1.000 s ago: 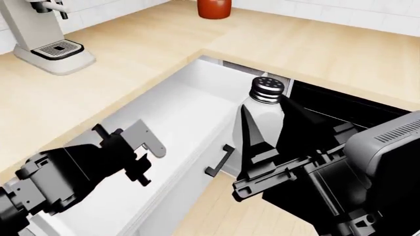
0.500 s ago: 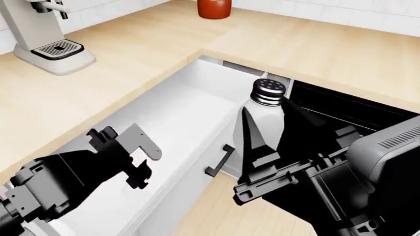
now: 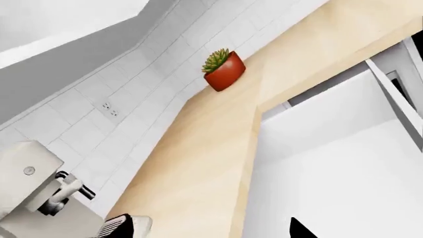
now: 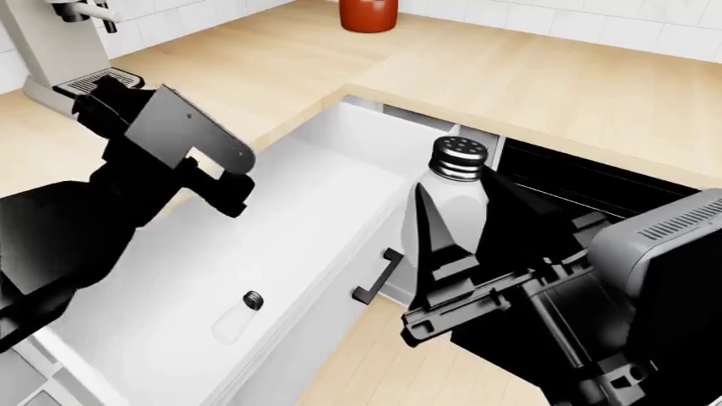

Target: Pick and place the shaker into the drawer. Then close the cabinet.

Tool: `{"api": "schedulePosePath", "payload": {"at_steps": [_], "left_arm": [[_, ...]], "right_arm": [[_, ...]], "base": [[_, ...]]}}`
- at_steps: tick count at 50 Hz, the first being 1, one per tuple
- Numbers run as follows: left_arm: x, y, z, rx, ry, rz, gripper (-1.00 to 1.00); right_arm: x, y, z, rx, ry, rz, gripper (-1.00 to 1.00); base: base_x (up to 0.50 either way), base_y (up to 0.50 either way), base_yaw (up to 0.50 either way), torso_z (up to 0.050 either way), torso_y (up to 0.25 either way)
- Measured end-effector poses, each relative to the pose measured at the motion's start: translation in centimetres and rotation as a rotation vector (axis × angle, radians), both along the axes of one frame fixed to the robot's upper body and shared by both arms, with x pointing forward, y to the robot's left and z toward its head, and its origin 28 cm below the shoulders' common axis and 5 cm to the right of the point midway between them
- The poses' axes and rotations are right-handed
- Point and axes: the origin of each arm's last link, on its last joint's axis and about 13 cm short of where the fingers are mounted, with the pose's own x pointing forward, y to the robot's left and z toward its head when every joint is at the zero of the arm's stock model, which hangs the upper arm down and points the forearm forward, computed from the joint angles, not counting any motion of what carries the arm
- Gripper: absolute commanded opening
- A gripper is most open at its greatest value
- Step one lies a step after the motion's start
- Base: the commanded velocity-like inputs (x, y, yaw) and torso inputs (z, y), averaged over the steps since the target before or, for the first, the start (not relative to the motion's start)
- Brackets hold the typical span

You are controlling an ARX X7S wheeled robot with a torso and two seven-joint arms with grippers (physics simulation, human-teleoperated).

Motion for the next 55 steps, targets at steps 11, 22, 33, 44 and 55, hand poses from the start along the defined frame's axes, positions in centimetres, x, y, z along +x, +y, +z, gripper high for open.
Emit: {"api": "schedulePosePath", "payload": {"at_steps": [11,22,33,44,55], "left_arm": [[-4.2,-0.1,3.1,-0.160,-0.209,0.011,1.00],[-7.1,0.0,4.1,-0.236,-0.288,0.024,1.00],[-8.9,0.6,4.0,-0.269,-0.308,0.042,1.00],[-9.9,1.3,3.7,-0.276,-0.303,0.067,1.00],[-10.6,1.8,3.5,-0.272,-0.296,0.084,1.00]], "right_arm": [[2.1,-0.5,1.8,-0.112,0.092,0.033,-1.00],[6.9,-0.1,5.1,-0.243,0.127,0.126,-1.00],[12.2,2.1,6.1,-0.309,0.178,0.266,-1.00],[16.6,5.4,4.8,-0.329,0.251,0.391,-1.00],[19.1,8.5,2.8,-0.340,0.313,0.469,-1.00]], "base": [[0.00,0.00,0.00,0.000,0.000],[0.00,0.00,0.00,0.000,0.000],[0.00,0.00,0.00,0.000,0.000],[0.00,0.00,0.00,0.001,0.000],[0.00,0.00,0.00,0.000,0.001]]}}
